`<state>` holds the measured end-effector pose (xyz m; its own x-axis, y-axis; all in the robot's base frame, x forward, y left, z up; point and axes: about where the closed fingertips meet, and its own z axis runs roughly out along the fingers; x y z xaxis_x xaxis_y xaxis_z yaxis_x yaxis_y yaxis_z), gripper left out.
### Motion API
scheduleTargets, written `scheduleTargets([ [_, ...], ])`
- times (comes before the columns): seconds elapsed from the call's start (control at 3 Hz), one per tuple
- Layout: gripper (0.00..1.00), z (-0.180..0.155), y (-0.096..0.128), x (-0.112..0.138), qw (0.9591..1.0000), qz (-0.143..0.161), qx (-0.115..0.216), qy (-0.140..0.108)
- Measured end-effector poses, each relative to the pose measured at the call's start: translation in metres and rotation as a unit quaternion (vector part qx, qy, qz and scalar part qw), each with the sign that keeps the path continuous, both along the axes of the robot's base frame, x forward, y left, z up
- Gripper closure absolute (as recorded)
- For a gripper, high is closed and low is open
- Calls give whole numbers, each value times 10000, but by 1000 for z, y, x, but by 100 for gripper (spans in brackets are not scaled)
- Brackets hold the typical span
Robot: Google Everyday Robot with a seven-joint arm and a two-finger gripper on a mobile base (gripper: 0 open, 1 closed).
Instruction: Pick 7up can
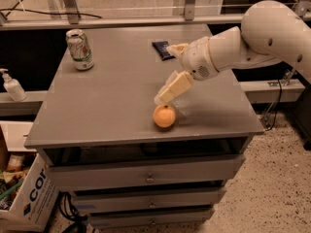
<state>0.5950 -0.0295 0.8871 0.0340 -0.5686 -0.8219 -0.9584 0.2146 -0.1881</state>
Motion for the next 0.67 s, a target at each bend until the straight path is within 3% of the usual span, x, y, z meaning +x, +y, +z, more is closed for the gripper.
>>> scheduleTargets([
  [0.67, 0, -12, 54, 35, 9981, 412, 240, -402],
])
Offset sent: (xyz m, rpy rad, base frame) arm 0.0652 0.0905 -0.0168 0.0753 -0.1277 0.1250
